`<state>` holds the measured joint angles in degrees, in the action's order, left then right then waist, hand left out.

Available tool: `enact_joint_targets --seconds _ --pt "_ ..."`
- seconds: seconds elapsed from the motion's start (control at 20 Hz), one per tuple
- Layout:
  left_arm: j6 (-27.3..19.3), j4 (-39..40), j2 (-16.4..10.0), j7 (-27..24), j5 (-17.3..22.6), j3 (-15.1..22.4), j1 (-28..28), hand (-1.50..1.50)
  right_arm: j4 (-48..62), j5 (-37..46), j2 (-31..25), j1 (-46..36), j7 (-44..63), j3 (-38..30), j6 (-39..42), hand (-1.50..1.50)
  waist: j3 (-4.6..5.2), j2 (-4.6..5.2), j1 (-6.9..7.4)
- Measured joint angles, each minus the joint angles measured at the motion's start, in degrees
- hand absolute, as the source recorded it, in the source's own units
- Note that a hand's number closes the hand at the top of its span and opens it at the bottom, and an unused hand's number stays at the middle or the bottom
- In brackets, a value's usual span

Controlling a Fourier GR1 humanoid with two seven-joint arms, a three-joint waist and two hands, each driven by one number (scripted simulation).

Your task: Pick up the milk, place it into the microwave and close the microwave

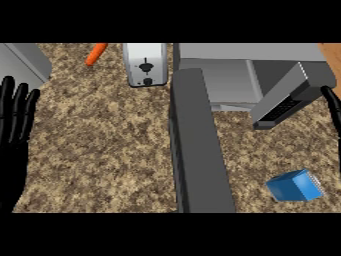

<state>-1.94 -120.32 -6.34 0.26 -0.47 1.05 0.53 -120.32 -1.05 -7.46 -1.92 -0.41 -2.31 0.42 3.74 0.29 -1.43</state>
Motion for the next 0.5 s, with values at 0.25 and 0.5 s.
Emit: enact_joint_targets --seconds 0.25,0.5 --pt "-0.4 2.1 0.4 -0.9 0.4 -1.3 0.1 -1.50 -4.0 -0.8 -1.1 5.8 0.1 0.2 2.5 -1.50 -2.67 -0.28 0.48" --pt "-0.6 4.6 1.7 0.1 2.8 -2.7 -2.4 -1.50 -9.5 -11.4 0.1 15.9 1.0 3.1 8.8 -1.50 -3.47 -0.52 0.30"
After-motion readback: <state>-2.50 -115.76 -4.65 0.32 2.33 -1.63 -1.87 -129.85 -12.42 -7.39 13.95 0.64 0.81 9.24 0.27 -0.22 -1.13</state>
